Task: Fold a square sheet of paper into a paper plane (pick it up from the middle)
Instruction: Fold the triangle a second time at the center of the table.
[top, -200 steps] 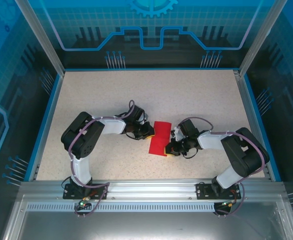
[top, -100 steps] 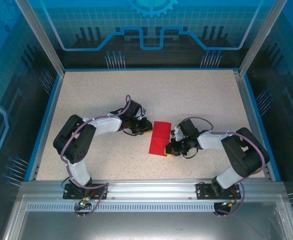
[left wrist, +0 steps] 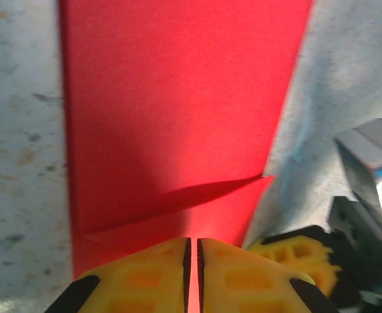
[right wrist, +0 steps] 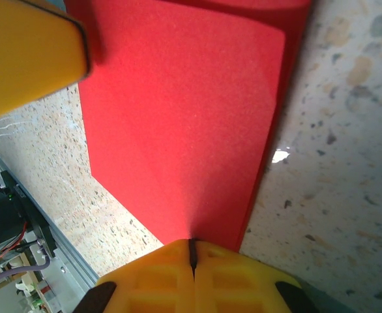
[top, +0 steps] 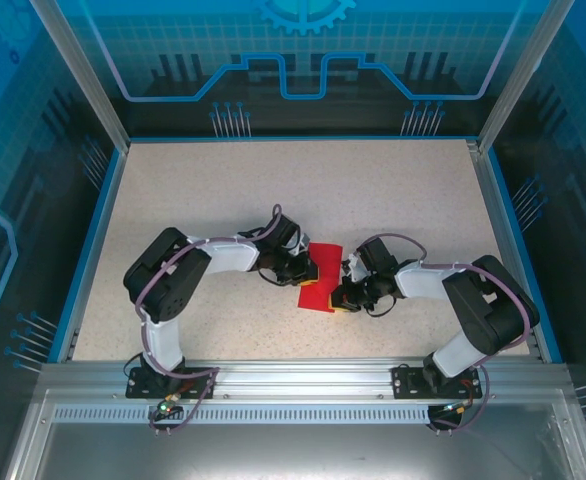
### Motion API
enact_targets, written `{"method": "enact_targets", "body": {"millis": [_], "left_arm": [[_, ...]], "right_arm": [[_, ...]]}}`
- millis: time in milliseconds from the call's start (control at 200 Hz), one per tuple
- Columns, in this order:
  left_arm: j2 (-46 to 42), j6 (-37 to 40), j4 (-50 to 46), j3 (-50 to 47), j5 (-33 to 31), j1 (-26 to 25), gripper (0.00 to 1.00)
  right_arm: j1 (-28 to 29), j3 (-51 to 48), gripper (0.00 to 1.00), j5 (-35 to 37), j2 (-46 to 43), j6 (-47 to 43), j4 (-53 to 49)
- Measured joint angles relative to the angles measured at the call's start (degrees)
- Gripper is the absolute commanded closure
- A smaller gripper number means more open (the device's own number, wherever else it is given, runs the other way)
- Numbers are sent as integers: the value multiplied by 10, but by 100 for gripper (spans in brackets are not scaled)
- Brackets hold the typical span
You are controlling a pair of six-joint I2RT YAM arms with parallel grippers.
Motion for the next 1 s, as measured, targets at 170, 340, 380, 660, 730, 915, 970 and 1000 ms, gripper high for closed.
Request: {"method": "enact_targets", "body": {"millis": [170, 340, 380, 660, 730, 915, 970, 1000], "left_arm": [[9, 2, -2, 0, -5, 0, 87], [9, 3, -2, 0, -6, 0, 87], [9, 3, -2, 0, -6, 0, 87], [9, 2, 0, -1, -6, 0, 88], [9, 2, 0, -1, -6, 0, 88], [9, 0, 2, -2, -6, 0, 87], [9, -1, 4, -2, -6, 0, 88], [9, -1, 5, -3, -6, 0, 88]], "right_arm": [[0, 0, 97, 8, -7, 0, -6], [5, 15, 96, 34, -27, 1, -46], [10, 25, 95, 40, -31, 1, -56], [34, 104, 95, 52, -1, 6, -61], [38, 112, 95, 54, 23, 12, -54], [43, 113, 96, 59, 61, 24, -40], [44, 113, 96, 64, 66, 26, -38], [45, 113, 96, 65, 70, 27, -37]]}}
